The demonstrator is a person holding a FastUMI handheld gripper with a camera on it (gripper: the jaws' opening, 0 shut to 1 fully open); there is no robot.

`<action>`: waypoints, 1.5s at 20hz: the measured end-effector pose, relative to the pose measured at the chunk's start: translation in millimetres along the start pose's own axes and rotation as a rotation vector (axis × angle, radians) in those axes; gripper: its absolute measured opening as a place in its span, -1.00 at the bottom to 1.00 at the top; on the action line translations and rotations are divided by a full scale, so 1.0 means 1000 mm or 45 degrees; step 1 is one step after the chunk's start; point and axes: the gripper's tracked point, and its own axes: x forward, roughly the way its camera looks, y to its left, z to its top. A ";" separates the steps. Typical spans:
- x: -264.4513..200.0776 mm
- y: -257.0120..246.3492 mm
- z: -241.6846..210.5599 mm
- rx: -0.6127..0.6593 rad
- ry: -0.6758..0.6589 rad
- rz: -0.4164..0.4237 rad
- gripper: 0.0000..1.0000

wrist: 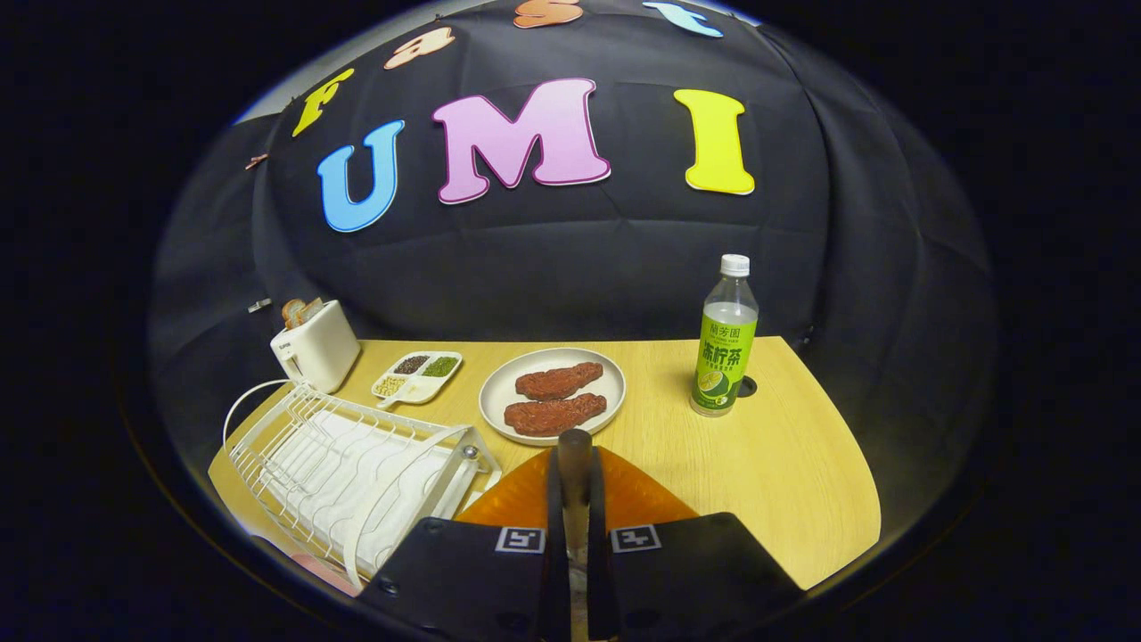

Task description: Take the plate from the dish rack, then take the spoon from the basket and place it into the plate.

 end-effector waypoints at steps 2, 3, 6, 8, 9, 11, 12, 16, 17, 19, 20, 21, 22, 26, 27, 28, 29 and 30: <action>-0.015 0.004 0.009 0.017 -0.008 -0.019 -0.76; -0.023 0.005 0.017 0.023 -0.022 -0.031 -0.77; -0.053 0.012 0.044 0.032 -0.063 -0.069 -0.77; -0.074 0.019 0.063 0.037 -0.093 -0.095 -0.77; -0.086 0.023 0.069 0.038 -0.102 -0.109 -0.76; -0.109 0.037 0.084 0.051 -0.129 -0.123 -0.77; -0.122 0.047 0.087 0.061 -0.137 -0.124 -0.77; -0.165 0.098 0.071 0.103 -0.110 -0.087 -0.76; -0.173 0.113 0.061 0.117 -0.093 -0.069 -0.76; -0.188 0.147 0.031 0.163 -0.021 -0.017 -0.77; -0.194 0.167 0.012 0.187 0.032 0.016 -0.76; -0.197 0.182 -0.006 0.207 0.077 0.046 -0.77; -0.200 0.194 -0.022 0.218 0.116 0.061 -0.76; -0.196 0.223 -0.069 0.252 0.206 0.096 -0.77; -0.194 0.228 -0.080 0.266 0.228 0.102 -0.77; -0.191 0.233 -0.090 0.276 0.244 0.107 -0.77; -0.188 0.236 -0.098 0.282 0.255 0.107 -0.76; -0.185 0.238 -0.105 0.282 0.261 0.102 -0.77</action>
